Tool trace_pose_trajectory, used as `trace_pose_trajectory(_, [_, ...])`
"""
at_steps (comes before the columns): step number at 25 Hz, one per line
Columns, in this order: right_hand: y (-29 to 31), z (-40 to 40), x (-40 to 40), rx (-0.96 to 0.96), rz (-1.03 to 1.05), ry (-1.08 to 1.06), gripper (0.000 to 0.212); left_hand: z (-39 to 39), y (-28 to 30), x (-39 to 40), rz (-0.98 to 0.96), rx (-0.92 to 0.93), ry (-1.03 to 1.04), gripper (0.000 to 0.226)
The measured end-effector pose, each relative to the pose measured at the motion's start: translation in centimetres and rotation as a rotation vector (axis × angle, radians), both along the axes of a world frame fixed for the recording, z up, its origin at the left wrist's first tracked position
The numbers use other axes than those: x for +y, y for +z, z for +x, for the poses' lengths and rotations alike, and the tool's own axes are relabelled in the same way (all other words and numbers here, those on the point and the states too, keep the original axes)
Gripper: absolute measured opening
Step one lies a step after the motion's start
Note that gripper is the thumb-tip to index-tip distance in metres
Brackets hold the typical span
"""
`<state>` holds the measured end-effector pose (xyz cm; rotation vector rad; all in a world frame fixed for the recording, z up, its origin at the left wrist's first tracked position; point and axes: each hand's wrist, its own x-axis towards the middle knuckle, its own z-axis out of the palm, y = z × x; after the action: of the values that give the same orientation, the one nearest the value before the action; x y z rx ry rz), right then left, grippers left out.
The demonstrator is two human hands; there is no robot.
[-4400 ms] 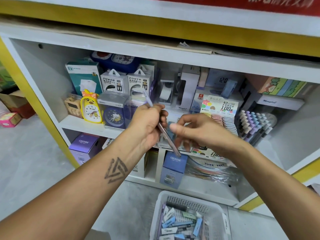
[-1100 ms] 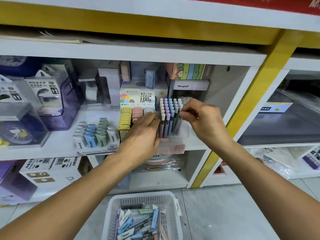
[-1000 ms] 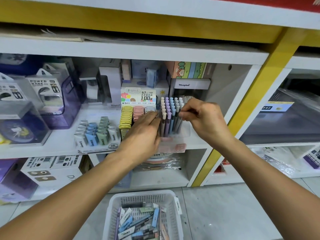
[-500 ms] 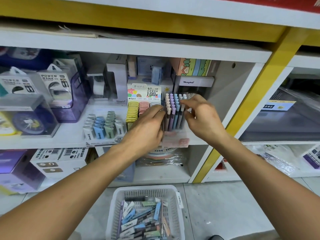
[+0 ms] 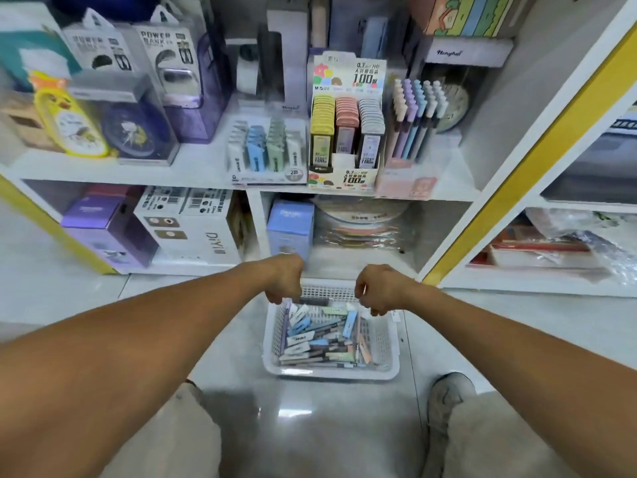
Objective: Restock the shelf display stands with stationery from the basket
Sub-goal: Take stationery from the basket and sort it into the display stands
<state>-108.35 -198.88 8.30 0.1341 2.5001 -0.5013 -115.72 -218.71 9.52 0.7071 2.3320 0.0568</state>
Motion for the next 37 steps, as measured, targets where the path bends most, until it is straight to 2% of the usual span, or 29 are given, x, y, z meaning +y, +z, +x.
trace_pose_trajectory(2, [-4.6, 0.6, -0.1, -0.061, -0.007, -0.09, 0.023, 0.3, -3.6, -0.9, -0.007, -0.044, 0.083, 0.024])
trace_pose_trajectory(5, [-11.0, 1.9, -0.2, -0.136, -0.021, -0.209, 0.03, 1.3, -9.6, -0.9, -0.067, -0.08, 0.054, 0.016])
trace_pose_trajectory(7, [-14.5, 3.1, -0.4, -0.146, -0.015, -0.254, 0.034, 1.9, -13.3, -0.6, -0.106, -0.105, 0.009, 0.033])
trace_pose_trajectory(13, [-21.5, 5.1, -1.0, -0.185, 0.117, -0.188, 0.028, 3.5, -21.8, 0.6, -0.135, -0.075, -0.164, 0.059])
trace_pose_trajectory(17, [-23.8, 5.0, -1.8, -0.185, 0.084, -0.285, 0.035, 3.5, -24.5, 1.3, -0.085, -0.002, -0.208, 0.083])
trace_pose_trajectory(21, [-25.2, 4.7, -2.1, -0.128, 0.041, -0.364, 0.047, 4.7, -26.3, 2.2, -0.01, 0.129, -0.205, 0.076])
trace_pose_trajectory(25, [-25.6, 4.4, -2.9, -0.054, -0.049, -0.401, 0.037, 5.0, -27.3, 2.6, 0.068, 0.205, -0.185, 0.071])
trace_pose_trajectory(28, [-25.5, 3.8, -2.6, -0.006, -0.11, -0.438, 0.031, 4.7, -27.9, 3.1, 0.054, 0.185, -0.186, 0.072])
trace_pose_trajectory(34, [-24.7, 3.9, -0.9, 0.017, -0.175, -0.549, 0.033, 4.9, -27.9, 3.3, 0.06, 0.118, -0.127, 0.054])
trace_pose_trajectory(37, [-24.1, 4.4, 0.4, 0.031, -0.213, -0.664, 0.045, 3.9, -27.1, 3.0, 0.112, 0.02, -0.073, 0.058])
